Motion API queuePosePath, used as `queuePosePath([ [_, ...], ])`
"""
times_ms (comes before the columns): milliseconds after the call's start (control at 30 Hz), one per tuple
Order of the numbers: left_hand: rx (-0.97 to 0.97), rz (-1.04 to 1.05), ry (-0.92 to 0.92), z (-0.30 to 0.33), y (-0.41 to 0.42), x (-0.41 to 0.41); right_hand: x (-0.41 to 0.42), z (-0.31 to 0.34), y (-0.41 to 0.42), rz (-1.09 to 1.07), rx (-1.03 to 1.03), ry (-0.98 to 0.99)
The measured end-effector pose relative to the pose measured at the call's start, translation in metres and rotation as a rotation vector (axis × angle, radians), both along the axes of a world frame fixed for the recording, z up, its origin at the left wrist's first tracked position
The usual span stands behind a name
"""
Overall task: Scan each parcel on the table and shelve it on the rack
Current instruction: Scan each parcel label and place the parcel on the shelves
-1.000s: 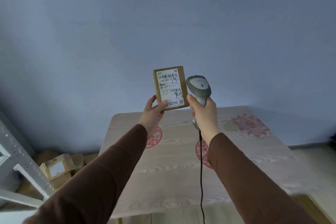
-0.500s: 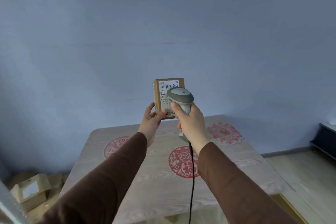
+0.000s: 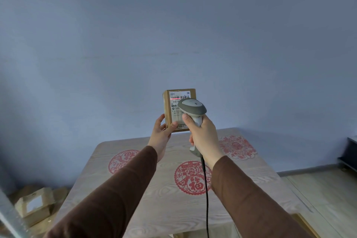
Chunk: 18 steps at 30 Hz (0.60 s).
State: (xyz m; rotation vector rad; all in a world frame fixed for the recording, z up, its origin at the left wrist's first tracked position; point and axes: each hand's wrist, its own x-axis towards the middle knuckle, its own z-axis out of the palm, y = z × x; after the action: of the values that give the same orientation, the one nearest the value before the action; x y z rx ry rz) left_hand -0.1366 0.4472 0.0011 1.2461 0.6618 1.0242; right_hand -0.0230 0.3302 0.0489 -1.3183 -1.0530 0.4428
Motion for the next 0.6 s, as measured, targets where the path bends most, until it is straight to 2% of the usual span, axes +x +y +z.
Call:
queuePosePath([
  [600,0.024,0.029,-0.028,-0.001,0.020,0.005,0.010,0.001,0.017,0.039,0.020,0.024],
])
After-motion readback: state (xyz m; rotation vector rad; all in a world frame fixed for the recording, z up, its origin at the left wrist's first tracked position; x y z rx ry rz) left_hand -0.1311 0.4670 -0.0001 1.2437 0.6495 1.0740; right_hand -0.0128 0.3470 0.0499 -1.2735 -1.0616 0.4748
